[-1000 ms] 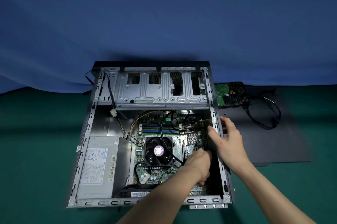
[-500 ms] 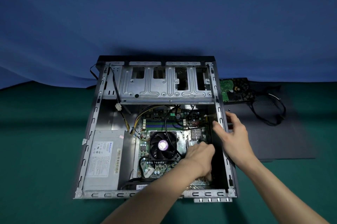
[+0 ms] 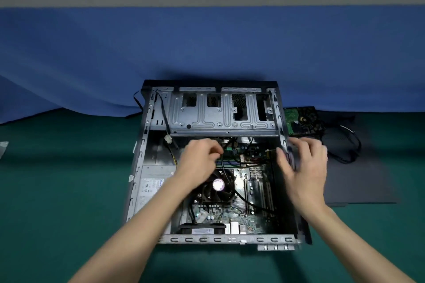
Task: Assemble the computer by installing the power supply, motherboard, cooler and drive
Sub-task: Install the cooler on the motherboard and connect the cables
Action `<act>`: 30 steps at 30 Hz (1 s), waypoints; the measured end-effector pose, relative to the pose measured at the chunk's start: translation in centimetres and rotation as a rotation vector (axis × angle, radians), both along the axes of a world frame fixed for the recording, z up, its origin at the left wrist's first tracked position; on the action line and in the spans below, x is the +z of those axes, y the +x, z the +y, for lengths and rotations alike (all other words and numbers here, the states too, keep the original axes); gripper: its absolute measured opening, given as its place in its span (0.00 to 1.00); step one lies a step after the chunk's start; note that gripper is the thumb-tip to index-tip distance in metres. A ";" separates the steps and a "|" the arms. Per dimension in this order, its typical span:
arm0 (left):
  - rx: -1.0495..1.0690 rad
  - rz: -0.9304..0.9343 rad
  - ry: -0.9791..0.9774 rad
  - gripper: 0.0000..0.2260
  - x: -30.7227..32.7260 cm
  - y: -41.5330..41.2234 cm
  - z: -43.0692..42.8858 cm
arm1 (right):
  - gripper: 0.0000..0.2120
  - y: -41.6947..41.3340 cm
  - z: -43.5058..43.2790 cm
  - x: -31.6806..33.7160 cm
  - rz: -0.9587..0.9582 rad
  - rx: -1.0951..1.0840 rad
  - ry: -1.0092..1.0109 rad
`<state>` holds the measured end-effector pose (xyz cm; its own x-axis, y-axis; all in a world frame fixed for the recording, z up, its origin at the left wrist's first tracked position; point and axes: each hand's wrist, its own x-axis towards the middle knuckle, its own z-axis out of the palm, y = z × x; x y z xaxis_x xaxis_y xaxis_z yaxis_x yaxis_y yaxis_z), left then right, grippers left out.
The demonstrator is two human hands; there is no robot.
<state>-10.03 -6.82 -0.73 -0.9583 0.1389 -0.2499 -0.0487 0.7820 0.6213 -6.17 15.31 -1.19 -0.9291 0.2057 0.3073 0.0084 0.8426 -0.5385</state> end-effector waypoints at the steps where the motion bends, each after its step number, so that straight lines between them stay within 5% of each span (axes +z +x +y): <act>1: 0.021 0.009 -0.023 0.07 0.2 -0.1 -1.5 | 0.12 0.0 -0.9 0.4 0.060 0.076 0.015; 6: 0.027 -0.047 -0.128 0.06 -0.1 0.7 -5.8 | 0.05 1.0 -7.5 -0.1 -0.270 0.624 0.006; 12: 0.127 0.013 -0.097 0.05 -0.3 1.3 -7.2 | 0.09 0.7 -12.1 -2.4 -0.373 0.658 0.014; 17: 0.079 -0.054 -0.153 0.05 -0.6 1.1 -7.2 | 0.13 0.7 -13.8 -3.1 -0.538 0.878 0.435; 24: 0.179 -0.012 -0.301 0.13 -1.1 1.3 -7.1 | 0.11 -0.2 -13.6 -3.9 -0.464 0.699 0.206; 30: 0.537 0.068 -0.210 0.19 0.2 -0.1 -6.6 | 0.08 -2.1 -13.5 -3.0 -0.454 0.531 0.055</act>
<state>-10.09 -13.41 -0.57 -0.8955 -0.4170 -0.1554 -0.4382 0.7654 0.4713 -8.31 1.76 -4.19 -0.9385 -0.3167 -0.1377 -0.1984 0.8209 -0.5356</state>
